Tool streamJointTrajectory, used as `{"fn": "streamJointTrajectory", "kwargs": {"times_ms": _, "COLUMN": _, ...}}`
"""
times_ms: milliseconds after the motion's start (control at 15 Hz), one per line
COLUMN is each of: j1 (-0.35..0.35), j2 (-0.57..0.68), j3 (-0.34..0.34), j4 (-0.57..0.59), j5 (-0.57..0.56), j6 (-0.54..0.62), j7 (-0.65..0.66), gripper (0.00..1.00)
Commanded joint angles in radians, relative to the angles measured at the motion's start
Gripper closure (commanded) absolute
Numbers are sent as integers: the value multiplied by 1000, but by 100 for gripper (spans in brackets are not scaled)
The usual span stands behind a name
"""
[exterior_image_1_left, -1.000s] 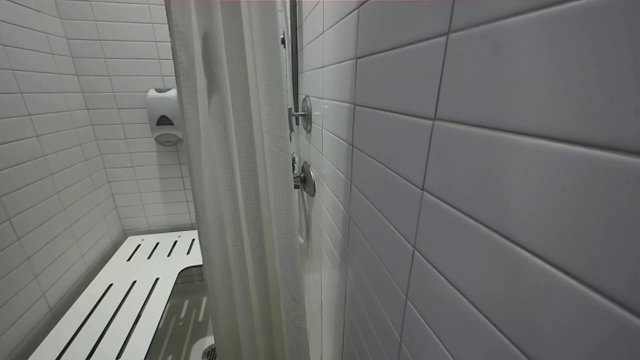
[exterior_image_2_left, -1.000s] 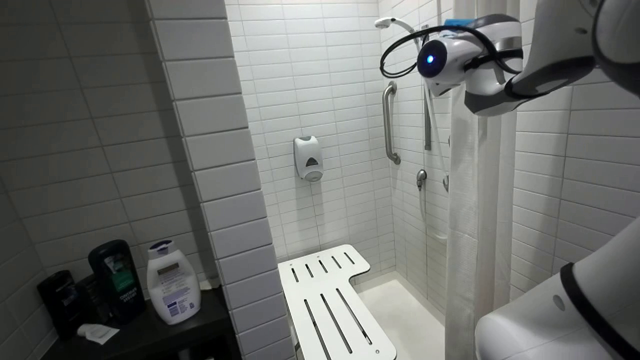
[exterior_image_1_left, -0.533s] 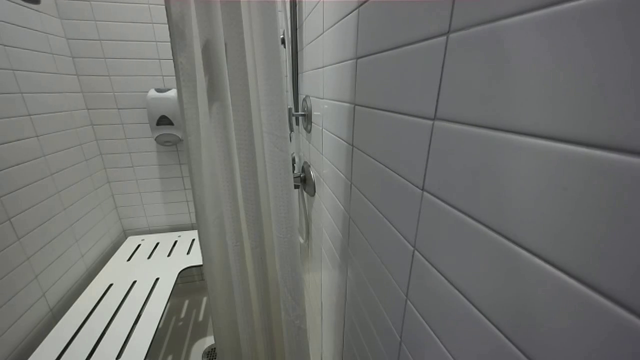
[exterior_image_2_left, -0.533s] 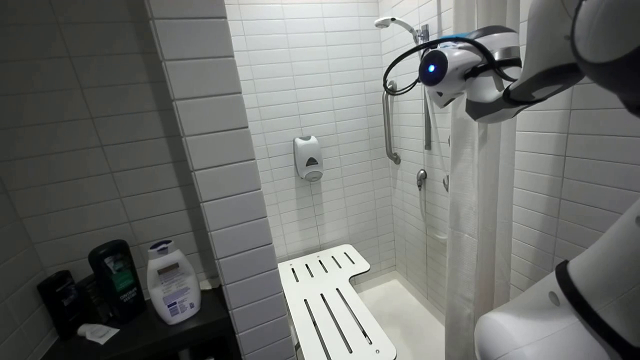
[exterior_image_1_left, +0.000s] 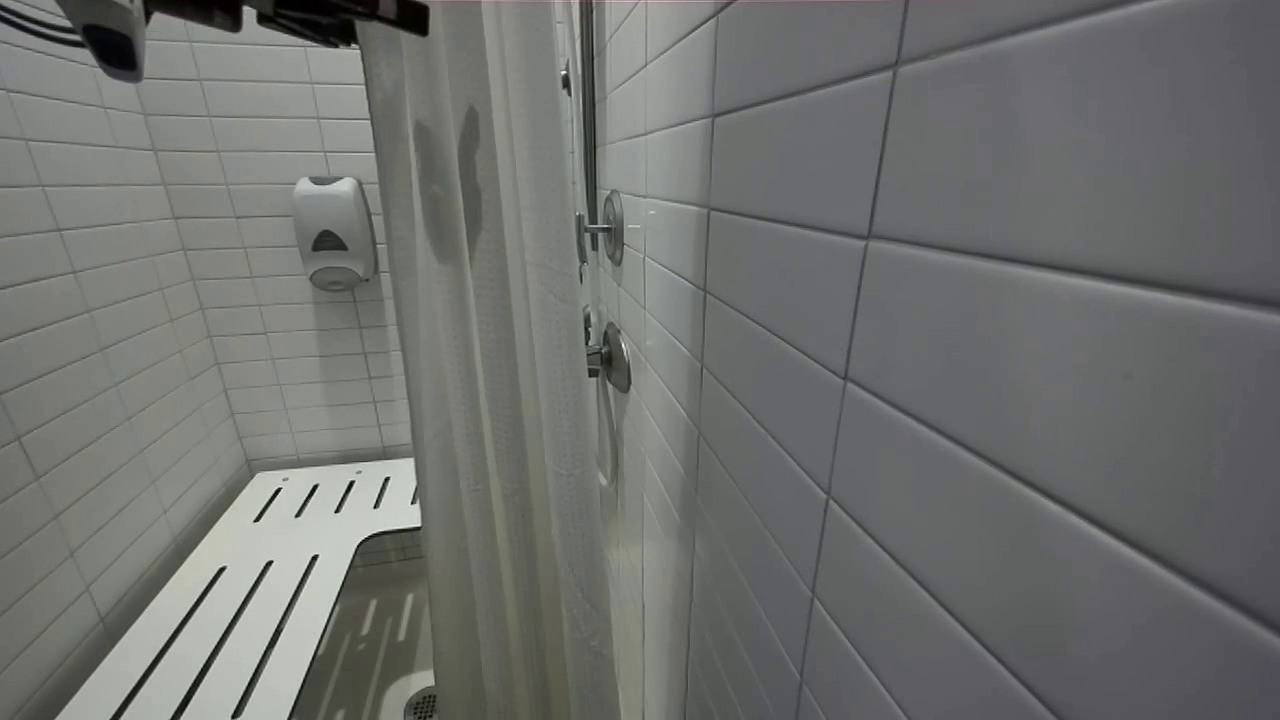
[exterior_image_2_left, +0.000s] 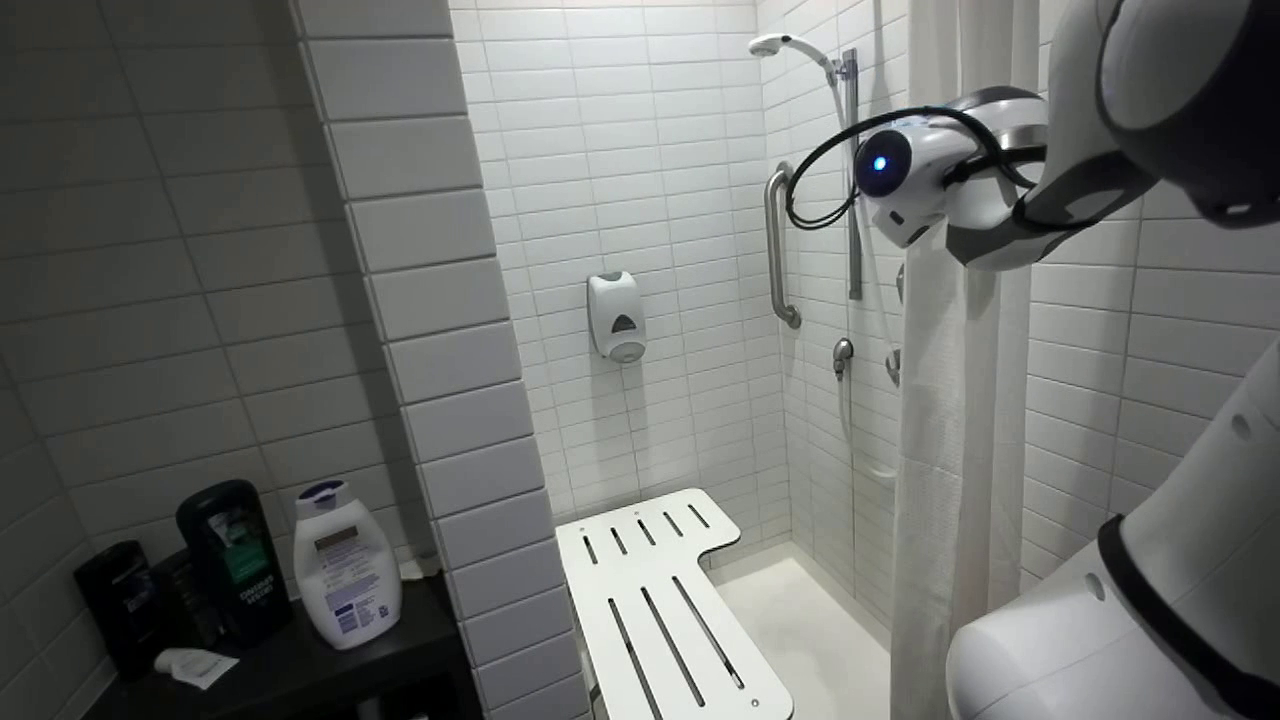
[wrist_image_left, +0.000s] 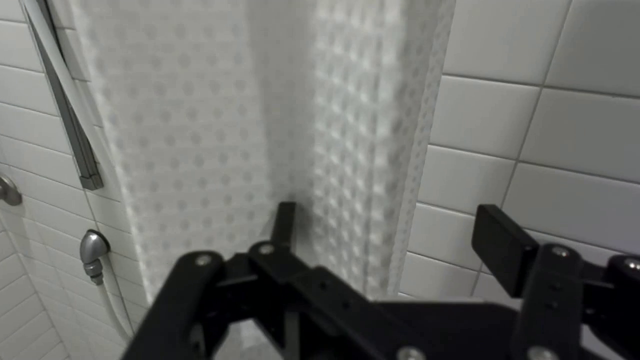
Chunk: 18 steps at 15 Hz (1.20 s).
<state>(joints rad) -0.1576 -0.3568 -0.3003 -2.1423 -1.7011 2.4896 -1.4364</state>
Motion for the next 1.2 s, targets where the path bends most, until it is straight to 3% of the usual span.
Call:
{"fn": "streamJointTrajectory", "kwargs": {"times_ms": 0, "j1": -19, "j2": 13, "j3": -4, "j4": -7, "j5": 38, "j6": 48, "j7": -71, "gripper": 39}}
{"fn": "streamJointTrajectory", "kwargs": {"times_ms": 400, "j1": 0, "j2": -21, "j3": 38, "j4": -77, "j5": 84, "j6": 88, "j7": -229, "gripper": 88}}
{"fn": "streamJointTrajectory", "kwargs": {"times_ms": 533, "j1": 9, "j2": -29, "j3": 63, "j4": -102, "j5": 81, "j6": 82, "j7": -260, "gripper": 99}}
{"fn": "streamJointTrajectory", "kwargs": {"times_ms": 1133, "j1": 61, "j2": -107, "j3": 151, "j4": -208, "j5": 45, "j6": 85, "j7": -385, "gripper": 100}}
